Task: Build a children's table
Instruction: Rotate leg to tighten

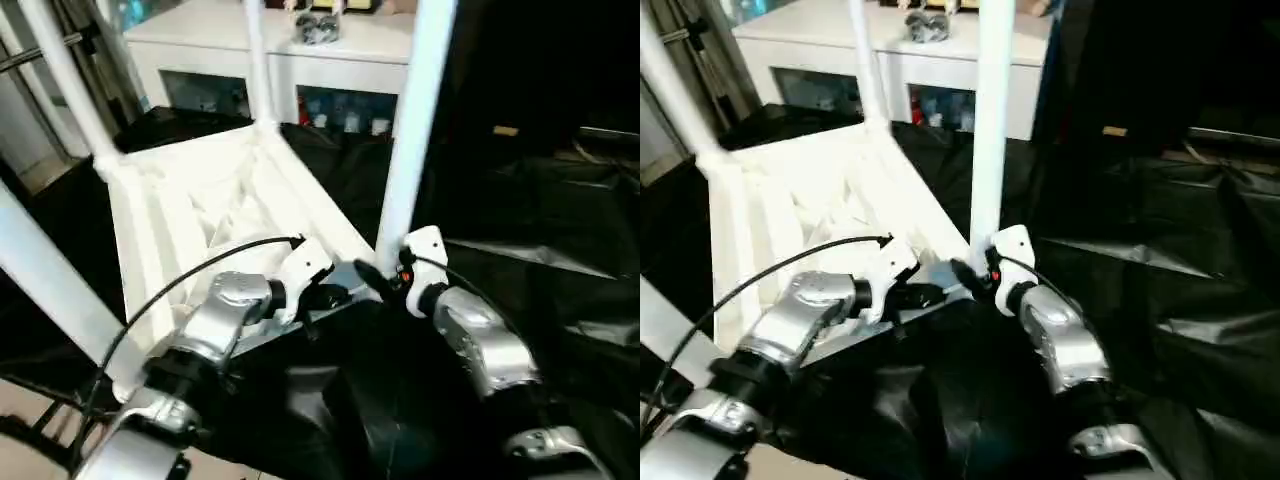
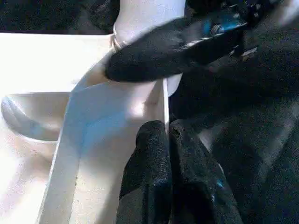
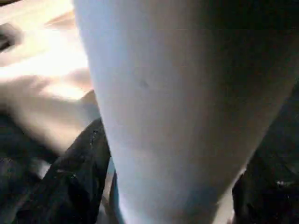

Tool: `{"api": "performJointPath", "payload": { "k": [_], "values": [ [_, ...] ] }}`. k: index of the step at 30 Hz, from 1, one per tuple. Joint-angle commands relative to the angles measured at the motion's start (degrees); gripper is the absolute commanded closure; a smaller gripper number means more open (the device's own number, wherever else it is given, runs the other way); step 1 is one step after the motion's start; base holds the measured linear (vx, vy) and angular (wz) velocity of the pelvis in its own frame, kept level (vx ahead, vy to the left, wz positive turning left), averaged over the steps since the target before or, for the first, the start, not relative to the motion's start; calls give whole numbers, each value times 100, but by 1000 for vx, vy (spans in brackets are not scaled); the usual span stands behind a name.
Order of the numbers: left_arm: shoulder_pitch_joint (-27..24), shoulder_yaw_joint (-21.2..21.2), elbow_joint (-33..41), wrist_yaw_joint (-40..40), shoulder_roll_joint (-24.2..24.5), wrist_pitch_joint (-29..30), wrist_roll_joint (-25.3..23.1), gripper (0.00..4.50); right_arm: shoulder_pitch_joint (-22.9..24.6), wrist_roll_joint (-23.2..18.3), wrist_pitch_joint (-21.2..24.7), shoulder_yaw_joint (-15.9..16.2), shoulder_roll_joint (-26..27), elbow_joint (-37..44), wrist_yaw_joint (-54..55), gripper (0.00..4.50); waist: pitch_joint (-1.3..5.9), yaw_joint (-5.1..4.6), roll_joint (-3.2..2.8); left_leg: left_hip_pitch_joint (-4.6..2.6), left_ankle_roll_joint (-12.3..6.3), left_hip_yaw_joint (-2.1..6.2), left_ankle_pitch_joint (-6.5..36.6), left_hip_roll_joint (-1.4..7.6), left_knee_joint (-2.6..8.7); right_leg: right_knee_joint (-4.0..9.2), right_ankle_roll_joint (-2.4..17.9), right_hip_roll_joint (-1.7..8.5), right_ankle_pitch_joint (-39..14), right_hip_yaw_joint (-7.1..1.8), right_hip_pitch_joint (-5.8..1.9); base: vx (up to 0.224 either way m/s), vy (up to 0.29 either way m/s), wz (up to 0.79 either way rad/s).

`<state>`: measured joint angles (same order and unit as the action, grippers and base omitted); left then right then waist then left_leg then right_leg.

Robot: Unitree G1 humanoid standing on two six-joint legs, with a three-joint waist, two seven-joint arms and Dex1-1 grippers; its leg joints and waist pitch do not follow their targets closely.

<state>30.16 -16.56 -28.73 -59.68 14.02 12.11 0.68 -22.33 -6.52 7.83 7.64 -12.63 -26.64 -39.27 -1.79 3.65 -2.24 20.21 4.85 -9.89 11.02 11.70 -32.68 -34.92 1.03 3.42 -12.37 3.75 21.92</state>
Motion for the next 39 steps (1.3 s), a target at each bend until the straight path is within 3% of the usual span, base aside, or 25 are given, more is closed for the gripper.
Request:
{"api": "performJointPath", "payload": {
  "k": [1,3,5,8,10,14,18,26,31,35,36,39],
  "values": [
    [-32,-275,169,-518,8,-85,93,450,169,-15,95,360,-54,-5,-556,109,300,19,16,33,-421,43,577,149,295,357,1278,431,240,-285,-287,53,4,2],
    [-84,-317,253,-878,222,-141,152,450,279,-197,103,434,-362,290,-1203,109,307,34,16,36,-508,37,433,145,273,321,1371,426,583,-280,-300,0,0,0],
    [-100,-339,276,-1063,363,-189,164,450,355,-327,127,463,-570,496,-1659,109,303,65,21,30,-589,35,494,163,272,322,1377,422,584,-267,-311,0,0,0],
    [-77,-342,207,-1206,508,-317,140,450,455,-473,252,556,-867,751,-2218,109,280,108,17,21,-581,28,656,177,285,357,1362,433,236,-260,-300,0,0,0],
    [-80,-357,218,-1341,607,-338,163,450,503,-550,283,608,-1009,857,-2493,109,270,160,20,-10,-483,21,818,180,294,388,1311,440,-161,-273,-284,0,0,0],
    [-96,-363,254,-1508,712,-369,172,450,538,-651,397,607,-1065,970,-2687,134,264,161,27,1,-395,28,867,182,311,404,1261,447,-420,-274,-283,0,0,0],
    [-107,-374,268,-1554,734,-390,185,450,566,-739,564,612,-1051,1059,-2748,172,279,162,23,-3,-388,32,724,179,301,374,1298,437,-193,-270,-282,0,0,0],
    [-126,-354,220,-1388,652,-415,151,450,681,-777,730,655,-1014,1173,-2772,186,283,172,55,6,-414,25,655,169,287,368,1299,437,-119,-268,-291,0,0,0],
    [-62,-191,116,-821,467,-235,81,450,625,-603,741,434,-638,832,-1900,186,267,182,58,2,-364,30,709,175,305,392,1236,453,-415,-271,-273,0,0,0],
    [66,-62,-75,-33,145,-17,-67,450,378,-203,702,98,-134,117,-349,186,179,68,61,-40,-44,46,1373,139,380,562,926,481,-2040,-264,-224,-13,-1,-1],
    [79,-50,-93,323,-65,100,-135,450,242,-157,764,-75,165,-180,320,186,190,31,19,-23,36,78,1430,142,404,573,816,480,-2224,-255,-243,-54,4,-9],
    [57,-67,-59,687,-340,279,-201,450,86,11,810,-175,485,-487,1144,186,184,-66,42,-28,63,84,1575,130,407,603,756,467,-2261,-267,-212,-18,1,-3]
  ]
}}
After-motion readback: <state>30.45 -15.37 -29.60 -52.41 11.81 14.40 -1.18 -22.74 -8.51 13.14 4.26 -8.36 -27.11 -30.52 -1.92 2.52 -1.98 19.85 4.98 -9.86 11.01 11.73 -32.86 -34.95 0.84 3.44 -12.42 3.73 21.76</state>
